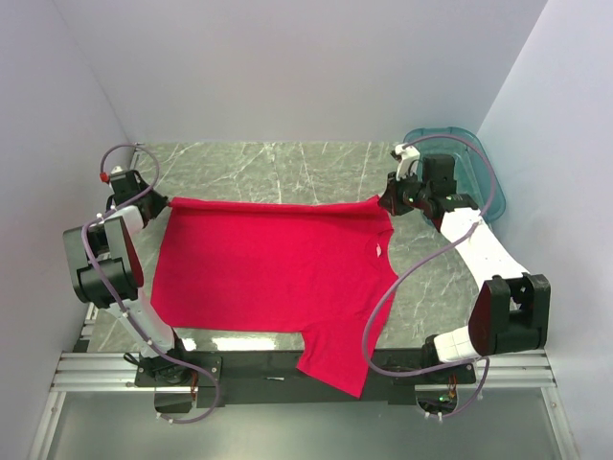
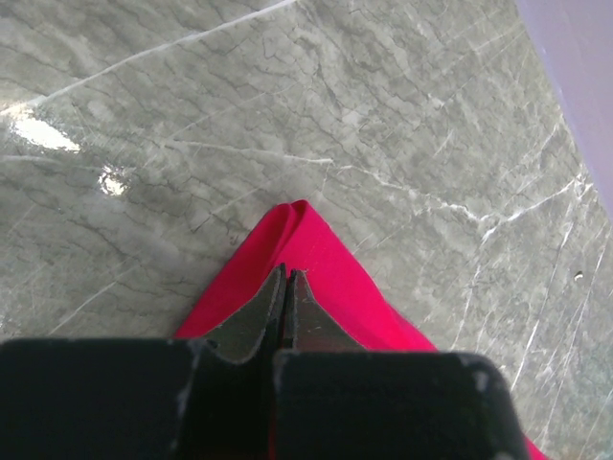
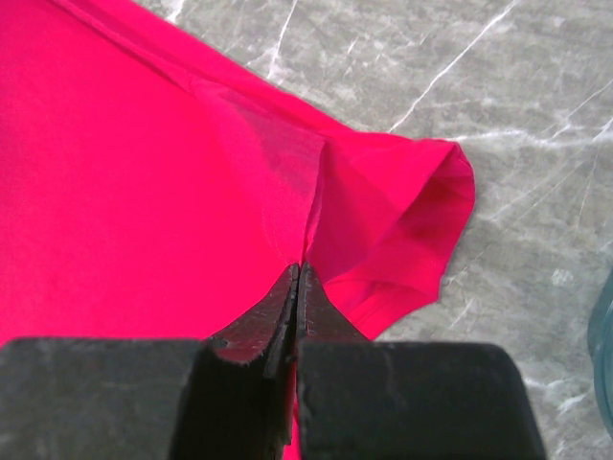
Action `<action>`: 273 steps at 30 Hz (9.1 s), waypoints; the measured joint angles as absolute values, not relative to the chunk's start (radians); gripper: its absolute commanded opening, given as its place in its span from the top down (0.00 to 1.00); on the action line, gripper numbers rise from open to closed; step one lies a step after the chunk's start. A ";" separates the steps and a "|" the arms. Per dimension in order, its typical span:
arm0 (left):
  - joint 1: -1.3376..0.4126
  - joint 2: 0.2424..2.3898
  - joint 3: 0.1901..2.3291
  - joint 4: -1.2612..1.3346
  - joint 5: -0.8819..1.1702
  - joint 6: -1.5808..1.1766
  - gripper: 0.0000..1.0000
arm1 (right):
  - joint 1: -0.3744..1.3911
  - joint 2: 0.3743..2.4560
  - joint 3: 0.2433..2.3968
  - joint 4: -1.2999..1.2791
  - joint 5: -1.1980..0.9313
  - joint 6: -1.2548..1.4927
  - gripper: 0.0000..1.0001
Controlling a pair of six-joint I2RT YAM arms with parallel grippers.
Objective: Fold and stack the t-shirts
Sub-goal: Fold the tshirt
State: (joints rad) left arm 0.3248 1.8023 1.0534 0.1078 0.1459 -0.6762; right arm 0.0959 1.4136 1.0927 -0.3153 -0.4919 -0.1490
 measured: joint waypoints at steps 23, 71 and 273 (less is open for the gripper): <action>0.375 1.663 0.907 0.079 0.126 -0.697 0.42 | 0.096 1.409 1.084 -0.323 -0.491 -0.151 1.00; 0.418 1.058 0.611 0.077 0.299 -0.767 0.40 | 0.223 1.186 0.936 -0.510 -0.443 -0.331 0.45; 0.558 1.288 0.644 -0.913 -0.304 -1.217 0.47 | 0.767 1.002 0.553 -0.623 -0.568 -0.936 1.00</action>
